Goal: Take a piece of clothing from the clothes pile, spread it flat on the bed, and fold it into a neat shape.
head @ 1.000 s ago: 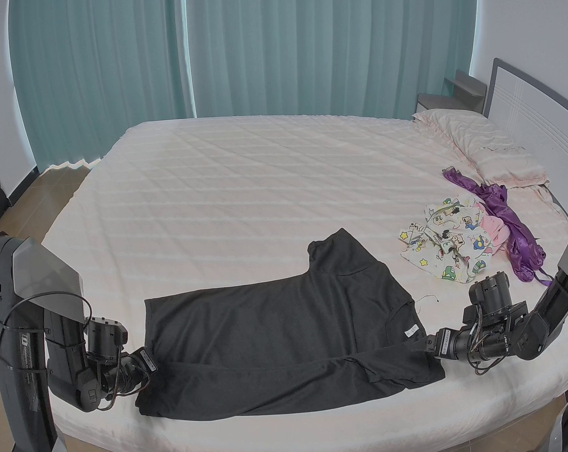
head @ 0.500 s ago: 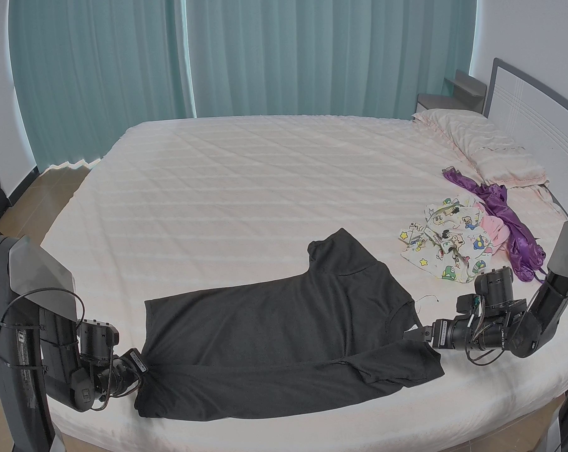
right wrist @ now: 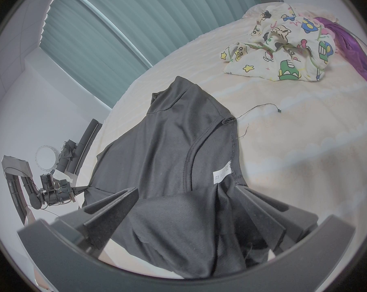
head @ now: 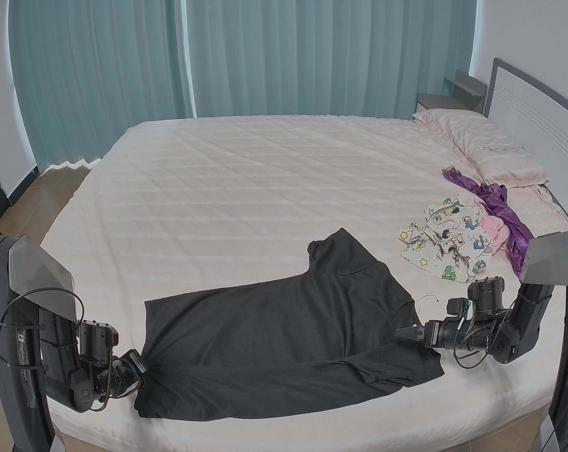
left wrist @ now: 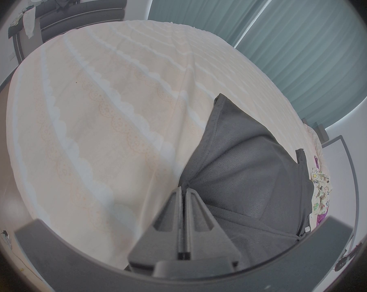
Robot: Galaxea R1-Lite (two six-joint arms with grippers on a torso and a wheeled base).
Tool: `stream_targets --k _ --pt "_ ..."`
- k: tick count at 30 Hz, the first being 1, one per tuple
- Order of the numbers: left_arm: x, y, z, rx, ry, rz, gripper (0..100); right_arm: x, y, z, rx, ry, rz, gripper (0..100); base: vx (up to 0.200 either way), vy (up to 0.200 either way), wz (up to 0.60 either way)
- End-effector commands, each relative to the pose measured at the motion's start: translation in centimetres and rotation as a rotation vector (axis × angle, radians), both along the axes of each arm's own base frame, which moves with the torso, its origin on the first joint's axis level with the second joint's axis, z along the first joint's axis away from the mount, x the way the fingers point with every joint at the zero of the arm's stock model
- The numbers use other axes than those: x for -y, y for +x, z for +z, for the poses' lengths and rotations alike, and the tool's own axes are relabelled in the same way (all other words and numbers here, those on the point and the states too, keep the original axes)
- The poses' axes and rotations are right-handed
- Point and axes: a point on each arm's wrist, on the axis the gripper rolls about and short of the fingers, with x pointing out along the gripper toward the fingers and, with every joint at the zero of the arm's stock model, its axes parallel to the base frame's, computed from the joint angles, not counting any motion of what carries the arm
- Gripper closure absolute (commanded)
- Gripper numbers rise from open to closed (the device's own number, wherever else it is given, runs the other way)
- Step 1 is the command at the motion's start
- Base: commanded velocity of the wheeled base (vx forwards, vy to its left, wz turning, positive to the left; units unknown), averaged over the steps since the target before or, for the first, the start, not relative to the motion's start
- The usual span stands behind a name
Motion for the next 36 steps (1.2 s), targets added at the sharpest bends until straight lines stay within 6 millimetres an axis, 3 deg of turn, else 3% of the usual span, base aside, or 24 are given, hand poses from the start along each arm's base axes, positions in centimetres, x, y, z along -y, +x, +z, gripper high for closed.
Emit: stream_targets --k 1,7,8,18,29,36 --pt "0.0 0.0 0.0 0.000 0.000 0.001 100 0.1 -0.2 -2.3 -0.058 0.001 0.004 0 0.000 0.000 0.00" --pt "0.0 0.0 0.0 0.000 0.000 0.001 100 0.2 -0.3 -2.3 -0.059 0.005 0.007 0 0.000 0.000 0.00" --pt "0.0 0.0 0.0 0.000 0.000 0.001 100 0.1 -0.3 -2.4 -0.059 0.005 0.010 100 0.000 0.000 0.00" --pt "0.0 0.0 0.0 0.000 0.000 0.001 100 0.7 -0.3 -2.1 -0.055 0.015 -0.014 100 0.000 0.000 0.00" --pt "0.0 0.1 -0.1 0.000 0.005 0.002 100 1.6 0.0 -1.0 0.094 0.087 -0.089 100 0.000 0.000 0.00" --pt "0.0 0.1 -0.1 0.002 0.009 0.003 100 1.7 0.4 -1.9 0.109 0.091 -0.108 100 0.000 0.000 0.00"
